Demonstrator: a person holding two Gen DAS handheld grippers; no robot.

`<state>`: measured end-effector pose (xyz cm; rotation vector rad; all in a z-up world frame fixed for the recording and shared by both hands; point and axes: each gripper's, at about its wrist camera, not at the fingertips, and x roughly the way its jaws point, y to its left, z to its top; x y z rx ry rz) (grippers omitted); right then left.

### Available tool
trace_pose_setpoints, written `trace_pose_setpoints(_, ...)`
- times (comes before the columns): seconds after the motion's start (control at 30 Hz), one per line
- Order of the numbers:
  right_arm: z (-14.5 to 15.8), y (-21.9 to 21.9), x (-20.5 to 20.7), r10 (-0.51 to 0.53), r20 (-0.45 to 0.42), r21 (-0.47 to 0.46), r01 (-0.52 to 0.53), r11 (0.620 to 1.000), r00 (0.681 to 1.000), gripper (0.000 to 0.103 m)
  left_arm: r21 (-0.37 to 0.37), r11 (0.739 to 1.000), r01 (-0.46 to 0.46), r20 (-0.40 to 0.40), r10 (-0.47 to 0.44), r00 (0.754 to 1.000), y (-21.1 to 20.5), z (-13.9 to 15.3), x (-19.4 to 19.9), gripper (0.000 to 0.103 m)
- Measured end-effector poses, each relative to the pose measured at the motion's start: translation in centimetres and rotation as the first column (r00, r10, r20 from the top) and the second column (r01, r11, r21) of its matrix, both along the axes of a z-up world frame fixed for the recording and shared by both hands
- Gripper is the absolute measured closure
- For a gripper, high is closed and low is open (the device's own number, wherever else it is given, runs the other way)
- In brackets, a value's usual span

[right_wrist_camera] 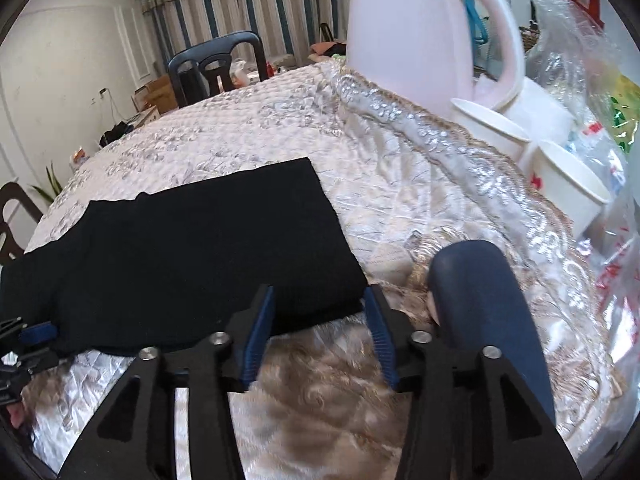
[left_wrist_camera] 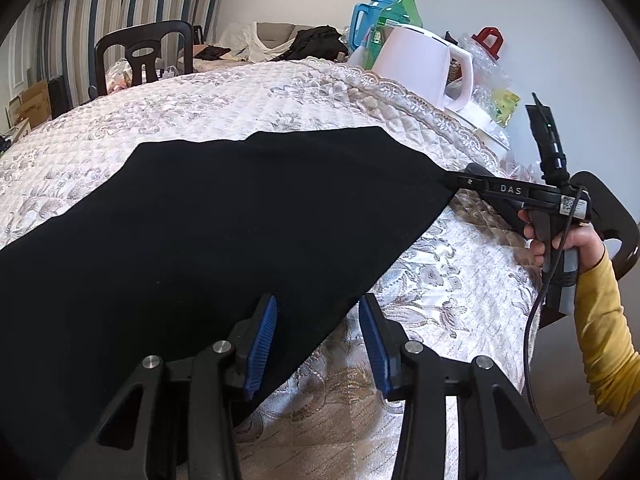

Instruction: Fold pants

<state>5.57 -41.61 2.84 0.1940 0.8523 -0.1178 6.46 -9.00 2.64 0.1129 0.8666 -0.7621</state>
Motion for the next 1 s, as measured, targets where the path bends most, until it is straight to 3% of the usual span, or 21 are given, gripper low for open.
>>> trace_pose_setpoints(0.37,-0.8,0.4,1.7,-0.026,-0.044,-0.005,0.026,1.000,0.999,0.052,0.056,0.998,-0.042,0.047,0.039,0.998,-0.6,0.0,0.2,0.052)
trace_pose_setpoints(0.67,-0.7,2.0,2.2,0.040,-0.054,-0.068,-0.043,0.997,0.998,0.057,0.104,0.994,-0.046,0.086,0.038,0.996,-1.1,-0.1,-0.3,0.052)
trace_pose_setpoints(0.77,-0.7,2.0,2.2,0.054,-0.048,-0.056,-0.057,0.997,0.997,0.065,0.106,0.993,-0.049,0.087,0.039,0.995,-1.1,-0.1,-0.4,0.052)
trace_pose_setpoints(0.87,-0.5,2.2,2.1,0.073,-0.034,-0.045,-0.075,0.996,0.997,0.090,0.109,0.993,-0.053,0.088,0.043,0.995,-1.2,-0.1,-0.4,0.052)
trace_pose_setpoints(1.0,-0.2,2.3,1.8,0.082,-0.014,-0.064,-0.082,0.995,0.997,0.092,0.112,0.992,-0.049,0.093,0.038,0.995,-1.4,0.0,-0.6,0.052)
